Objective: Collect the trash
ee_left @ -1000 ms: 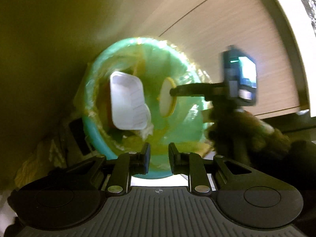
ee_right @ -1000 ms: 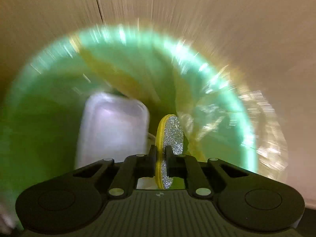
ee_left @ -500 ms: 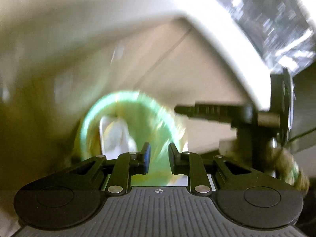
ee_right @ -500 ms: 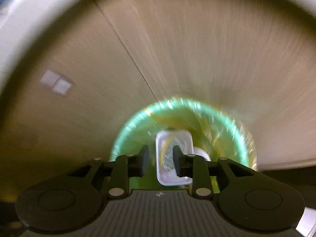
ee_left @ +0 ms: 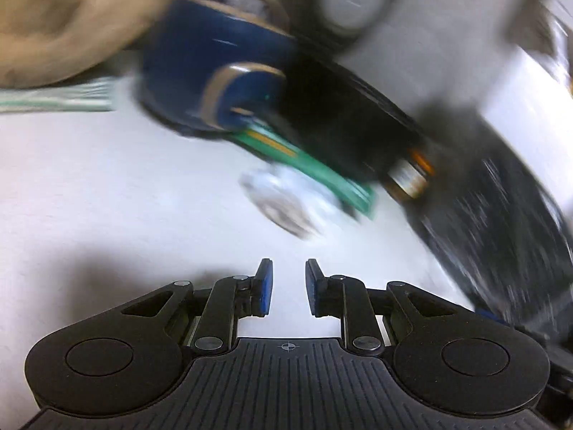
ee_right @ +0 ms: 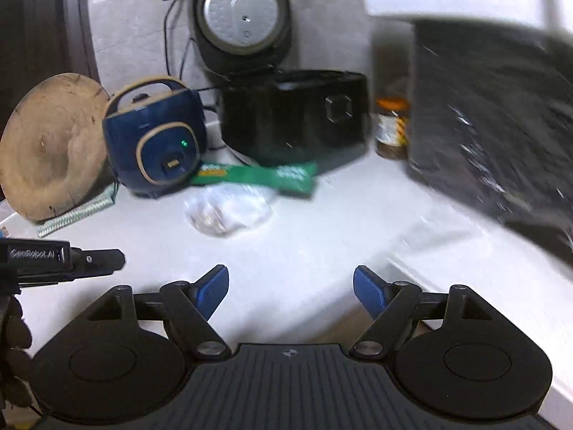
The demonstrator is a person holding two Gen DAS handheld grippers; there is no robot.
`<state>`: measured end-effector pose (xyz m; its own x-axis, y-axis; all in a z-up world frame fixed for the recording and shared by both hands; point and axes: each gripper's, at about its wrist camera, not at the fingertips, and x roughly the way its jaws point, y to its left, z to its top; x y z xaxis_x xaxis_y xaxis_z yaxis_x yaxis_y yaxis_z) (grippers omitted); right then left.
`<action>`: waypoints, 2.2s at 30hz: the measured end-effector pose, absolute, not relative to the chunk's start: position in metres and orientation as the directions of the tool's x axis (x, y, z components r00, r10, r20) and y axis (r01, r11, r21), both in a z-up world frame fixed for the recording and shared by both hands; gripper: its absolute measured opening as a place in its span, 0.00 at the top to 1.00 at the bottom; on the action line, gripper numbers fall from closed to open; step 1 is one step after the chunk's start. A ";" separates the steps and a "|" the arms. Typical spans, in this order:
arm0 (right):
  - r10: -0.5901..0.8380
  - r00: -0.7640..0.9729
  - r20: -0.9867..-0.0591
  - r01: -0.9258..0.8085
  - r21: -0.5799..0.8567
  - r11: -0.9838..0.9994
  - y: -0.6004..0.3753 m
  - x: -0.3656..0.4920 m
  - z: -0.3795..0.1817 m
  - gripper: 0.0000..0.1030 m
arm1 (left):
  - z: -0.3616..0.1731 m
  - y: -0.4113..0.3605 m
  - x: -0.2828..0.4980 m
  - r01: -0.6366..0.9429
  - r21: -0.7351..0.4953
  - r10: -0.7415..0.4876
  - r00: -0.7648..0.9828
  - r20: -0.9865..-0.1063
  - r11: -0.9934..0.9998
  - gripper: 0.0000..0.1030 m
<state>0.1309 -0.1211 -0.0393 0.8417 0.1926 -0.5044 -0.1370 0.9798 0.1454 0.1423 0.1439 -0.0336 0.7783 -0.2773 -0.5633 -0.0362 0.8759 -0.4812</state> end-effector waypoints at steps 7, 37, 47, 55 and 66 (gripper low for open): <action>0.184 0.781 -0.597 -0.079 0.198 0.977 -0.066 0.223 -0.056 0.21 | -0.051 0.194 0.177 -0.002 -0.513 -0.334 0.757 -0.562 0.858 0.78; 0.522 0.547 -0.655 -0.506 0.238 0.829 -0.003 0.249 -0.093 0.40 | -0.050 0.179 0.189 -0.058 -0.458 -0.231 0.803 -0.550 0.887 0.78; 0.277 0.702 -0.656 -0.259 0.128 0.957 -0.060 0.251 -0.090 0.32 | -0.062 0.109 0.239 0.100 -0.149 -0.176 0.703 -0.689 0.984 0.78; 0.197 0.716 -0.669 -0.206 0.066 0.976 -0.076 0.236 -0.094 0.29 | -0.070 0.109 0.238 0.118 -0.111 -0.162 0.697 -0.698 0.987 0.78; 0.264 0.746 -0.611 -0.328 0.008 0.945 -0.040 0.280 -0.074 0.21 | -0.060 0.183 0.198 -0.078 -0.156 -0.054 0.714 -0.698 0.985 0.75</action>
